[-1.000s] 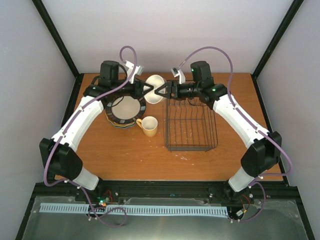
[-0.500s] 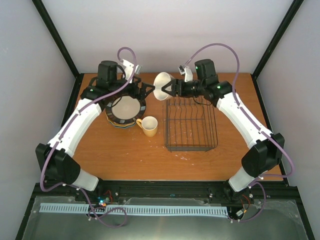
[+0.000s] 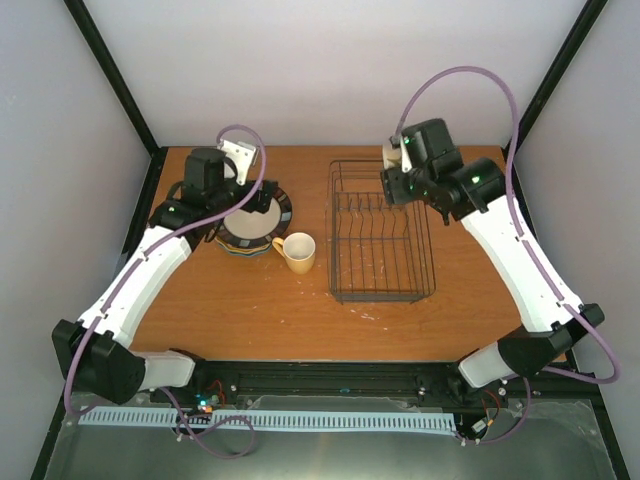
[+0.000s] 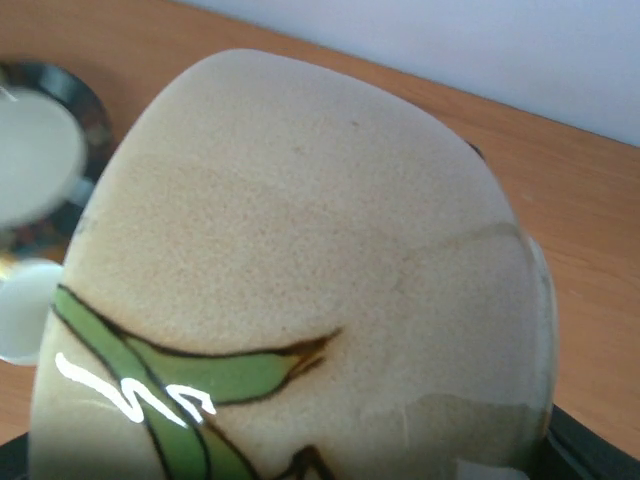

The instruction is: Load the mixed dishes into the dish rack

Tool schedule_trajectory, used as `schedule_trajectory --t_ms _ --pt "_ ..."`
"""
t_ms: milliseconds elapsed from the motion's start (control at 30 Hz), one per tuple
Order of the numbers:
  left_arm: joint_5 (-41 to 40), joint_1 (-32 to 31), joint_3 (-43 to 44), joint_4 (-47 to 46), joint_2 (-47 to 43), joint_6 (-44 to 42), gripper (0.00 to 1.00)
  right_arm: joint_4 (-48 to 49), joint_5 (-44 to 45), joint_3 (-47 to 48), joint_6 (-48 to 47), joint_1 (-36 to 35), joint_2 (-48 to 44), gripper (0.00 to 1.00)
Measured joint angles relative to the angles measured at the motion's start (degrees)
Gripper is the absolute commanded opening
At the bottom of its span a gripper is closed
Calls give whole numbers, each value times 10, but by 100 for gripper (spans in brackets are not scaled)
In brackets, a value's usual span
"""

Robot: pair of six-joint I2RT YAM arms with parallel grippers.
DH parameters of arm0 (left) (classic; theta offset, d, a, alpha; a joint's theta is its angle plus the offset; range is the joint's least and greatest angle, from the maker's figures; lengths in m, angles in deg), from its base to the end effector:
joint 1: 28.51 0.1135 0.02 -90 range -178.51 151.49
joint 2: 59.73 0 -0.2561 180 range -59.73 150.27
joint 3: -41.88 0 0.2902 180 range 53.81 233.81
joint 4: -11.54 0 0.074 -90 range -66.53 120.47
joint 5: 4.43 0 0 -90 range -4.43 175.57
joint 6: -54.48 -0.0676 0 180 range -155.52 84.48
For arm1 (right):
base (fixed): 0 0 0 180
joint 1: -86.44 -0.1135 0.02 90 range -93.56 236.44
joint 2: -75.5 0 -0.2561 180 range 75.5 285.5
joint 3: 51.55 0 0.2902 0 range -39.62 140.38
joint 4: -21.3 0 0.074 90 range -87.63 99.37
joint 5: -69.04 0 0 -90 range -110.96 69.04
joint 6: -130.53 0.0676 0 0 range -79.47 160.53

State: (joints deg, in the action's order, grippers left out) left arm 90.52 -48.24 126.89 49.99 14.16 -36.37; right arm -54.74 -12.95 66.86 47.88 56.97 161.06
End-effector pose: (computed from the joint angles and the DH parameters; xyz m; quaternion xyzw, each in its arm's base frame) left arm 0.3362 -0.1268 0.3506 0.1745 0.8356 -0.1216 0.5065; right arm 0.3065 0.1624 0.4298 -0.1484 0.9038 0.0643 0.3962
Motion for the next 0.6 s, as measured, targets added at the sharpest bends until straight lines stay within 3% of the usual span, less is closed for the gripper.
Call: schedule_trajectory --t_ms 100,267,600 --pt "-36 0 -34 0 -10 0 100 -47 119 -38 -8 -55 -15 3" --pt "-76 0 -82 0 -36 1 100 -117 234 -100 10 -130 17 3" --pt "-122 0 -165 -4 -122 6 100 -202 338 -126 98 -189 119 3"
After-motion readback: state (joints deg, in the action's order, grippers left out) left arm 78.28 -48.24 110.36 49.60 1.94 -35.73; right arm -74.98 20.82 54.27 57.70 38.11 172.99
